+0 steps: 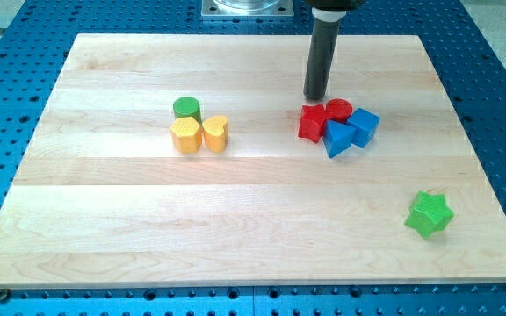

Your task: Separate blue cube from the red circle

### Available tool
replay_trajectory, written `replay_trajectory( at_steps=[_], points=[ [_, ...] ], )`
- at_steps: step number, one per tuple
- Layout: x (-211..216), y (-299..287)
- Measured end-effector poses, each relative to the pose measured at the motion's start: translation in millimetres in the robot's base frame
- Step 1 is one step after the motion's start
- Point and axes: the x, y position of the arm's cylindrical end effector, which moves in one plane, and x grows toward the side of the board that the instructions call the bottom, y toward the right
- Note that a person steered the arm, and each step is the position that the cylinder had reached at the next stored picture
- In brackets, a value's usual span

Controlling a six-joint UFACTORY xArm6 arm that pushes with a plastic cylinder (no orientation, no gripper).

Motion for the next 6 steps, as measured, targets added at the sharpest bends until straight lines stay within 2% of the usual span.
replay_trajectory(
  at_steps=[1, 2, 3, 4, 5, 6],
  points=[
    [67.0, 46.7],
    [83.6, 53.1],
    [60.6, 72.8],
    [56.1, 127.9],
    [97.2, 125.0],
    [118.4, 105.5]
  ],
)
